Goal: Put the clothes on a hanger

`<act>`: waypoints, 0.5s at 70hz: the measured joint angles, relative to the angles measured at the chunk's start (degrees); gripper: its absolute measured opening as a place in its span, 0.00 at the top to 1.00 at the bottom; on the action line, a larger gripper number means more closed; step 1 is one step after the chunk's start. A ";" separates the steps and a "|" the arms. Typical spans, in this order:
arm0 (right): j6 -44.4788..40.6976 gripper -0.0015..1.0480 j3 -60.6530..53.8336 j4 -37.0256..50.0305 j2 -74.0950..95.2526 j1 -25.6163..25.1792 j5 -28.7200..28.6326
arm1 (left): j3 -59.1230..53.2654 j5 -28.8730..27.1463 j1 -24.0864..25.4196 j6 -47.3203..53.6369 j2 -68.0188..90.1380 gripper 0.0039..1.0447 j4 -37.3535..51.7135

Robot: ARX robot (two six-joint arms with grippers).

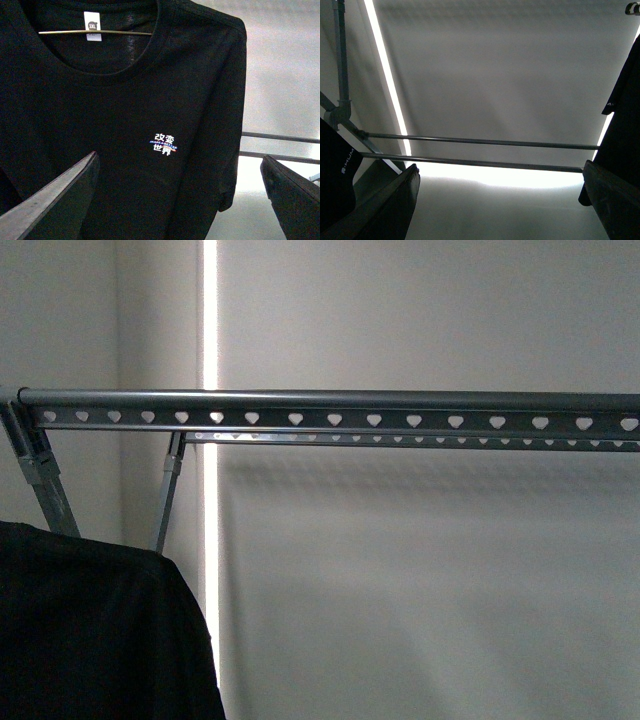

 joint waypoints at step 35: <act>0.00 0.07 0.00 0.00 0.00 0.00 0.00 | 0.00 0.00 0.00 0.00 0.00 0.06 0.00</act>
